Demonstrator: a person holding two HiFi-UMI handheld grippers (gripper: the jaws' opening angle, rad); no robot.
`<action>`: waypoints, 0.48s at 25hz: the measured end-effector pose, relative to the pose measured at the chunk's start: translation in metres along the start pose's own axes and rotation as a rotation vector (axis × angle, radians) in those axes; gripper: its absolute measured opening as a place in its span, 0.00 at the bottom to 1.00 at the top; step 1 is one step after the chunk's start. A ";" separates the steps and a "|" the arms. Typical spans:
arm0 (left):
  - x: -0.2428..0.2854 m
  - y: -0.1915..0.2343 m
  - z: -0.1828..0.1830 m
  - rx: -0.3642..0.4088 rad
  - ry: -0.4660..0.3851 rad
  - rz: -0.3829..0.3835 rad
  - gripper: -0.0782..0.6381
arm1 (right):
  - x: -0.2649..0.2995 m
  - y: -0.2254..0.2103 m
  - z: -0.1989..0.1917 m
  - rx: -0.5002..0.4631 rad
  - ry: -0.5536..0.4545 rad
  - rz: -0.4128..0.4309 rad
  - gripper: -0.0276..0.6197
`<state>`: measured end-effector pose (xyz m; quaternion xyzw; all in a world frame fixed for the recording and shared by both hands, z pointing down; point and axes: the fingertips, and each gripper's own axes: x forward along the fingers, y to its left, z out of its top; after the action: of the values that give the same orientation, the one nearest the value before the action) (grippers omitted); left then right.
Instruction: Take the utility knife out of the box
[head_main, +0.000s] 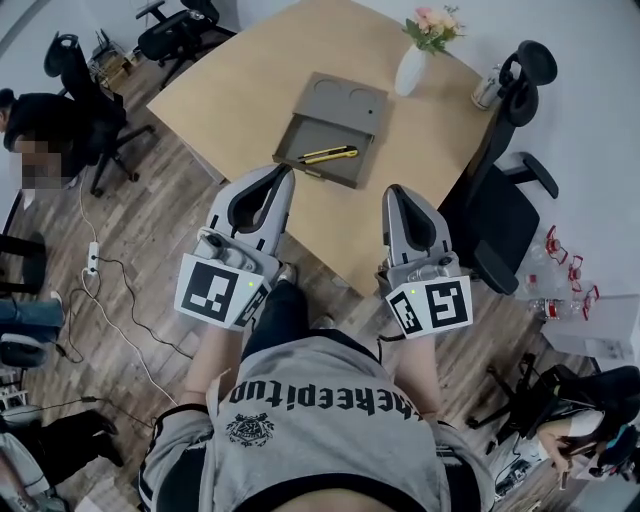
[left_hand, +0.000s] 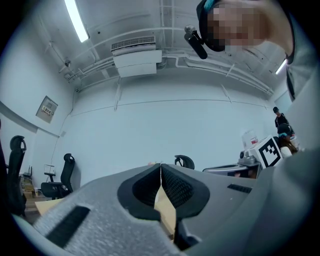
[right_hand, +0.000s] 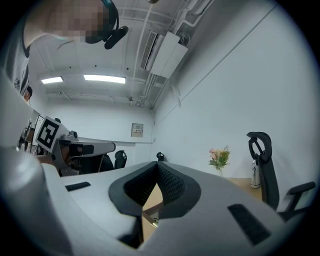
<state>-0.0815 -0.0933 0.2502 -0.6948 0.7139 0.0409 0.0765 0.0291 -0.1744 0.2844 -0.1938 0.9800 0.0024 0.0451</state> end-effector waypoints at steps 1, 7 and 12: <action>0.004 0.003 0.000 0.000 -0.001 -0.007 0.13 | 0.004 -0.002 0.001 -0.001 -0.002 -0.006 0.05; 0.029 0.028 -0.006 -0.005 0.004 -0.051 0.13 | 0.033 -0.011 0.000 -0.006 -0.003 -0.048 0.05; 0.056 0.055 -0.009 -0.016 0.002 -0.105 0.13 | 0.064 -0.020 0.000 -0.013 -0.001 -0.096 0.05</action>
<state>-0.1385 -0.1483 0.2473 -0.7319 0.6763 0.0421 0.0723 -0.0219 -0.2173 0.2785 -0.2407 0.9696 0.0068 0.0445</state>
